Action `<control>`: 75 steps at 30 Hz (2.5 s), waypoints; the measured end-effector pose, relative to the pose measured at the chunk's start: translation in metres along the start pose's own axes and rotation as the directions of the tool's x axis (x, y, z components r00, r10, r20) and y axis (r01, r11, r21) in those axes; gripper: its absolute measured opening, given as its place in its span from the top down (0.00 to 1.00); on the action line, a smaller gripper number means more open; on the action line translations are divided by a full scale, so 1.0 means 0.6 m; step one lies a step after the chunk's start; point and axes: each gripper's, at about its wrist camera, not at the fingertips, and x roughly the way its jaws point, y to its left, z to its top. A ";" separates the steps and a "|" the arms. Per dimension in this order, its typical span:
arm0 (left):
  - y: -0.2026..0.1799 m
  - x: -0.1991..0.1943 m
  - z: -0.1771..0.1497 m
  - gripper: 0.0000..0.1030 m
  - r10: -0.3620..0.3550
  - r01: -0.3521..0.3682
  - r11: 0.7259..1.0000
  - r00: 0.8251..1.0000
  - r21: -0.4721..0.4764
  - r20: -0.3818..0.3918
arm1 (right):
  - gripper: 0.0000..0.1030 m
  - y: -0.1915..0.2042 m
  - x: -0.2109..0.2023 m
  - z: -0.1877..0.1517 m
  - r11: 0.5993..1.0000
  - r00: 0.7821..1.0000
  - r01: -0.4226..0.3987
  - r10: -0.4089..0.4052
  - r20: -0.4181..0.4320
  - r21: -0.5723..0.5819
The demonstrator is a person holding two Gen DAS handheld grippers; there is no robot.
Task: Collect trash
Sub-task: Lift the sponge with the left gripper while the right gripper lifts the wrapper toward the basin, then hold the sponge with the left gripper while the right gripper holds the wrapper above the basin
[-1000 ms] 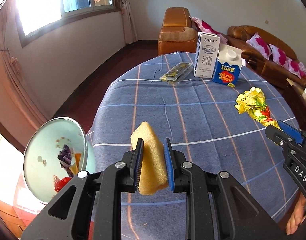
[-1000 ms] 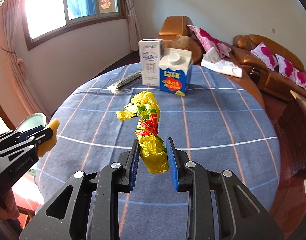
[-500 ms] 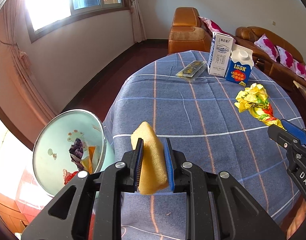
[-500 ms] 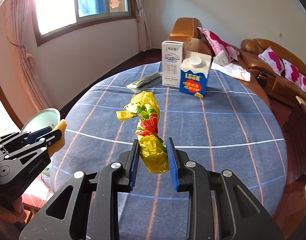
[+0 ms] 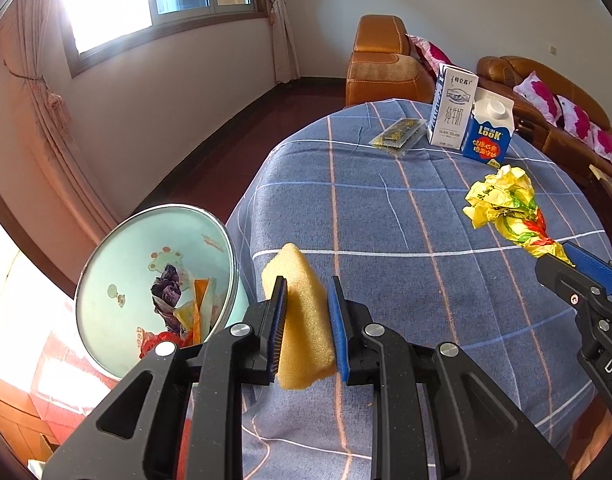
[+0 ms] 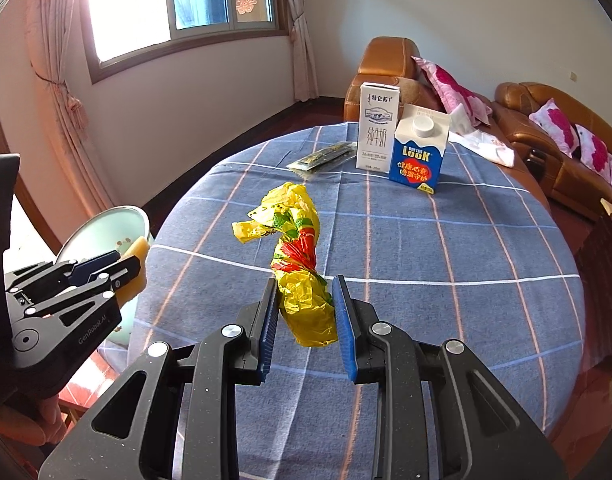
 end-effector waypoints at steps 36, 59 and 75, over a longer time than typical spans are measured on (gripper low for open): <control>0.090 -0.071 -0.050 0.80 0.083 -0.080 0.994 0.996 -0.070 0.035 | 0.73 0.113 -0.046 -0.021 0.987 0.993 -0.117 0.119 0.009 -0.111; 0.200 -0.094 -0.070 0.80 0.185 -0.176 0.966 0.982 -0.190 0.030 | 0.73 0.207 -0.037 -0.005 0.962 0.979 -0.200 0.202 -0.006 -0.185; 0.249 -0.074 -0.069 0.80 0.218 -0.210 0.947 0.976 -0.244 0.006 | 0.73 0.256 0.006 0.025 0.953 0.976 -0.217 0.219 -0.016 -0.210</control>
